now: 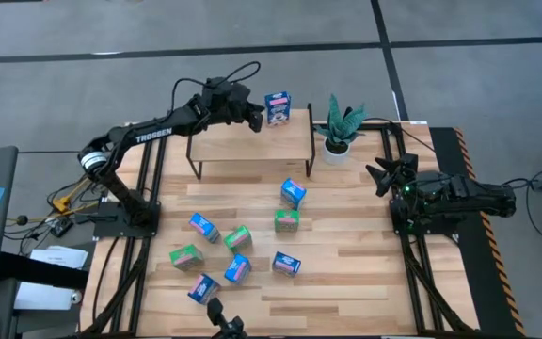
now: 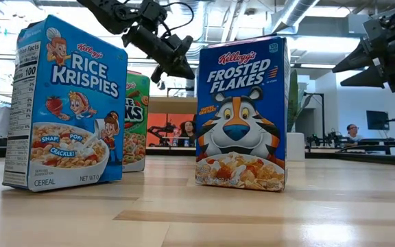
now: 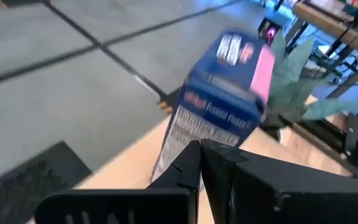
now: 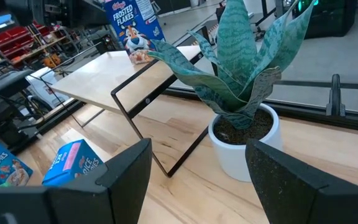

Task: Stack cereal on shelf
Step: Put the top blue cereal box on the shelf

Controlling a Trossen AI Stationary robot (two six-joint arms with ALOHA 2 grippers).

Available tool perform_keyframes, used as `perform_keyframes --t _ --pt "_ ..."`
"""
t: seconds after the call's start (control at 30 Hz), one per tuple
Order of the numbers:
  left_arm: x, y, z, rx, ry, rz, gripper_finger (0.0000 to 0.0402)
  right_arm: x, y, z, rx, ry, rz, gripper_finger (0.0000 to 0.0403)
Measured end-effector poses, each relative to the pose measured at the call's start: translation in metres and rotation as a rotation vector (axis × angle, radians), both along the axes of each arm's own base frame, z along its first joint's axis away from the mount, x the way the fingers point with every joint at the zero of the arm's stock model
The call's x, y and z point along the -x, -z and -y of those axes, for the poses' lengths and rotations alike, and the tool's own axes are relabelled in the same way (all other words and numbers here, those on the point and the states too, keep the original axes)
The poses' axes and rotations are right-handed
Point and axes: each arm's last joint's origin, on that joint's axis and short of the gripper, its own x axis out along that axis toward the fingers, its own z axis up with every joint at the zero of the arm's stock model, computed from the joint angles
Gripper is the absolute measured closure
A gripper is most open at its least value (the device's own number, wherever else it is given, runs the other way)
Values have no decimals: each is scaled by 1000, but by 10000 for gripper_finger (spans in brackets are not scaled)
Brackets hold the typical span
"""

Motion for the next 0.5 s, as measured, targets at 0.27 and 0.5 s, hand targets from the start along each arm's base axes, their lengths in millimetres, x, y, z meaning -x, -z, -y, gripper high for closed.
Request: perform_keyframes --t 0.27,0.5 --pt "-4 -2 19 59 82 -27 401 0 0 0 0 0 0 117" --pt "-20 6 29 33 71 -29 401 0 0 0 0 0 1 117"
